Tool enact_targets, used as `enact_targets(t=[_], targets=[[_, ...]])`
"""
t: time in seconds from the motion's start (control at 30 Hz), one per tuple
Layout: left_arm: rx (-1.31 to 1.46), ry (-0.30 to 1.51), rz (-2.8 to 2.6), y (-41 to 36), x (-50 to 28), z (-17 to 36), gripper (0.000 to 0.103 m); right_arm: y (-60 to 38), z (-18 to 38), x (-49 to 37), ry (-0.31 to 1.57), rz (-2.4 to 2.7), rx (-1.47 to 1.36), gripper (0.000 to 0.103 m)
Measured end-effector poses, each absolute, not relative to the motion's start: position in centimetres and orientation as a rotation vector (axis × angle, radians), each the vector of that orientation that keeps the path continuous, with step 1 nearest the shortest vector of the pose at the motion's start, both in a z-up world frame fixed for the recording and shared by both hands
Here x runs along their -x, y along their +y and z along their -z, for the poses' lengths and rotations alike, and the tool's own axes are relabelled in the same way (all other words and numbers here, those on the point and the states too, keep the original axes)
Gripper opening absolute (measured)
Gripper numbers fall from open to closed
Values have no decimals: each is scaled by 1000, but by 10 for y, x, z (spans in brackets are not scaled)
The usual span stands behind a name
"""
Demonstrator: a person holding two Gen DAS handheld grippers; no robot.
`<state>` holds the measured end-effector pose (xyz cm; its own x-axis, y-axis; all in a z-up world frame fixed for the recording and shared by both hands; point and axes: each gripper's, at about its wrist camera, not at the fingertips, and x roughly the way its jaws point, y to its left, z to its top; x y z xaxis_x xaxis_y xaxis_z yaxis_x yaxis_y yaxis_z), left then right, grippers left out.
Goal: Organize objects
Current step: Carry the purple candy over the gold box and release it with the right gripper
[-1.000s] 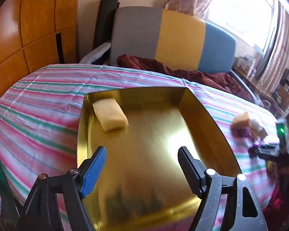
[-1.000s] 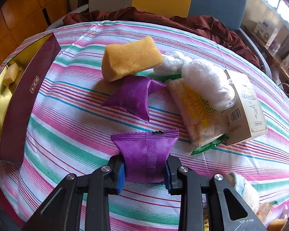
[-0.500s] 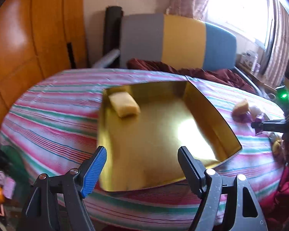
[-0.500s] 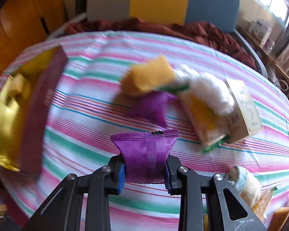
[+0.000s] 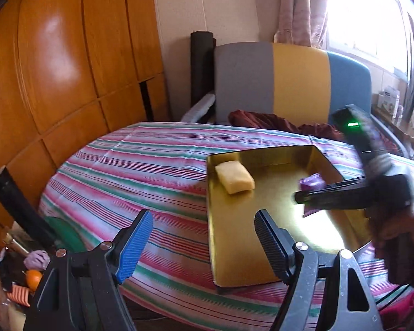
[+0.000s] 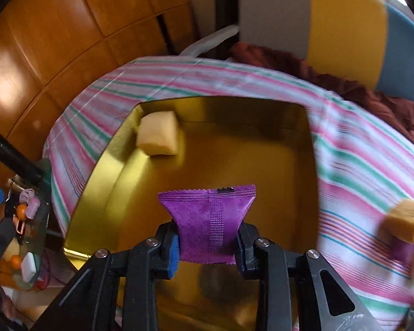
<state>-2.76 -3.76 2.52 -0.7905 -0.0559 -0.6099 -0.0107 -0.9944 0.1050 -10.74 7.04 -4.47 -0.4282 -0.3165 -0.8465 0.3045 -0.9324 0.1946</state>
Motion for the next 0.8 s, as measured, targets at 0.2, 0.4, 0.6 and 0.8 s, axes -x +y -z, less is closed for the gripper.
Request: enact_targets(t=[0.2, 0.4, 0.6, 0.8], targets=[[-1003, -187, 2931, -43, 27, -21, 77, 16, 72, 133, 16, 2323, -1486, 32], [-1029, -176, 2925, -47, 28, -18, 77, 6, 74, 145, -66, 2298, -1463, 51], [-1030, -182, 2935, -44, 26, -18, 77, 20, 63, 137, -77, 2338, -1420, 61], [-1048, -189, 2959, -38, 23, -18, 77, 53, 46, 112, -99, 2397, -1377, 75]])
